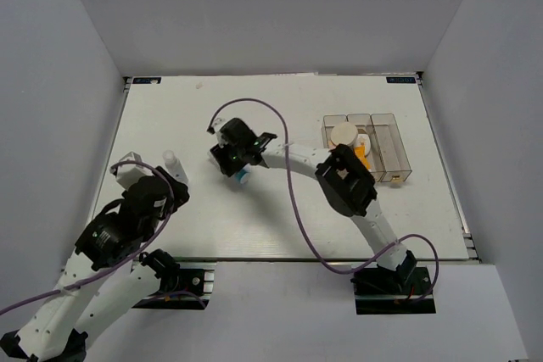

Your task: Organize the makeup

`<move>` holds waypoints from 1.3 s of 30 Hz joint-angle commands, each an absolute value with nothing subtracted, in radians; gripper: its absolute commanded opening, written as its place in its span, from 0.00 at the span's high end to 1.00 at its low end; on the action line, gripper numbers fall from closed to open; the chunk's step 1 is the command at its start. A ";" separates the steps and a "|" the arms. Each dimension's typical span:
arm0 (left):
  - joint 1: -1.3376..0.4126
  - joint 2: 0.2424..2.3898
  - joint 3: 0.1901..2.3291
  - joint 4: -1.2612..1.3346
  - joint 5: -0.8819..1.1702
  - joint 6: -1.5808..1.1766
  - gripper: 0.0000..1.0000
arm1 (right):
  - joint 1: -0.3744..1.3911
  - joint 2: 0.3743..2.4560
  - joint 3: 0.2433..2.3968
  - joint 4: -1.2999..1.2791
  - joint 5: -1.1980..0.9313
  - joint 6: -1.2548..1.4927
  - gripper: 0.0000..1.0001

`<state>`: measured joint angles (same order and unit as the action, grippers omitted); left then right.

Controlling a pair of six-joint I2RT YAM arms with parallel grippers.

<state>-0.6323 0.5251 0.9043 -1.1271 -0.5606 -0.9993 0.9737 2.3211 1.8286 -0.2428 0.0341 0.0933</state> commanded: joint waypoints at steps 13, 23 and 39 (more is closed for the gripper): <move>-0.641 0.618 0.766 -0.945 -0.624 -0.867 0.23 | 0.307 1.565 1.402 -0.440 -0.046 -0.063 1.00; -0.641 0.551 0.721 -0.891 -0.635 -0.835 0.20 | -0.044 1.480 1.174 -0.355 -0.067 -0.161 1.00; -0.641 0.557 0.718 -0.893 -0.637 -0.834 0.18 | -0.120 1.733 1.198 -0.253 -0.115 -0.229 0.60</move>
<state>-0.6373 0.5533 0.7254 -0.9047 -0.6189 -0.8452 -0.1024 1.7111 1.1633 -0.3027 -0.1066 -0.1886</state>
